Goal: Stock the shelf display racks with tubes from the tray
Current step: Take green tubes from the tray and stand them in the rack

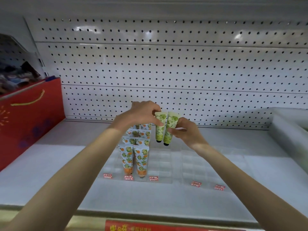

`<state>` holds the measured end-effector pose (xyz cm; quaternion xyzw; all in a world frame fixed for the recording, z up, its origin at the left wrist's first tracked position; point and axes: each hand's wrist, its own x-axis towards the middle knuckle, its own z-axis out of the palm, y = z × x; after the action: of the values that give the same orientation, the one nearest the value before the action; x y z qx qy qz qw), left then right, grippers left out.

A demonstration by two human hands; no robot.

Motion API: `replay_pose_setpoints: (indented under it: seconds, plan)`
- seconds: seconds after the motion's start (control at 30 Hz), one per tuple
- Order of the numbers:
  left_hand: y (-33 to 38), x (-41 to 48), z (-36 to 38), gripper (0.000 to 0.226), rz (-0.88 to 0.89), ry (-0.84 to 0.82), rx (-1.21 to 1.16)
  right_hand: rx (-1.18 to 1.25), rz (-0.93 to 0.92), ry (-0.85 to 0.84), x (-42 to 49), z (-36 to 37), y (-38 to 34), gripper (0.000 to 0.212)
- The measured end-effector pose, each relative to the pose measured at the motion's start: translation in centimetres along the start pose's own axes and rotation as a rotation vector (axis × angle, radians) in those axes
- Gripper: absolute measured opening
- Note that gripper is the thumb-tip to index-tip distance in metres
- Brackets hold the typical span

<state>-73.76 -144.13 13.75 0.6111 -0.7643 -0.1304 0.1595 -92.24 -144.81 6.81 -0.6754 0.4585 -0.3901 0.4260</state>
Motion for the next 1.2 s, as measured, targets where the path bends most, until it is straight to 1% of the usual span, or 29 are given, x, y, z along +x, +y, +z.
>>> replay_pose_setpoints:
  seconds: [0.07,0.13,0.33,0.6,0.93,1.07,1.2]
  plan:
    - [-0.09,0.12,0.25,0.034,0.015,0.003,0.011,-0.038,-0.002,-0.01,-0.12,0.07,0.25,0.02]
    - [-0.08,0.19,0.5,0.034,0.013,0.002,0.056,-0.046,-0.002,-0.009,-0.3,0.03,0.39,0.021]
    - [0.13,0.42,0.65,0.03,0.003,-0.026,0.137,-0.047,-0.01,-0.024,-0.41,-0.05,0.26,0.018]
    - [0.44,0.11,0.32,0.033,-0.012,-0.041,0.152,-0.057,-0.01,-0.034,-0.53,0.16,0.38,0.023]
    - [0.57,-0.17,0.05,0.036,-0.03,-0.062,0.192,-0.085,-0.016,-0.057,-0.49,0.7,0.18,0.018]
    - [0.66,-0.34,0.34,0.034,-0.03,-0.077,0.206,-0.082,-0.012,-0.032,-0.38,0.69,0.38,0.021]
    - [0.63,-0.34,0.61,0.034,-0.047,-0.111,0.2,-0.068,-0.006,-0.051,-0.36,0.66,0.58,0.02]
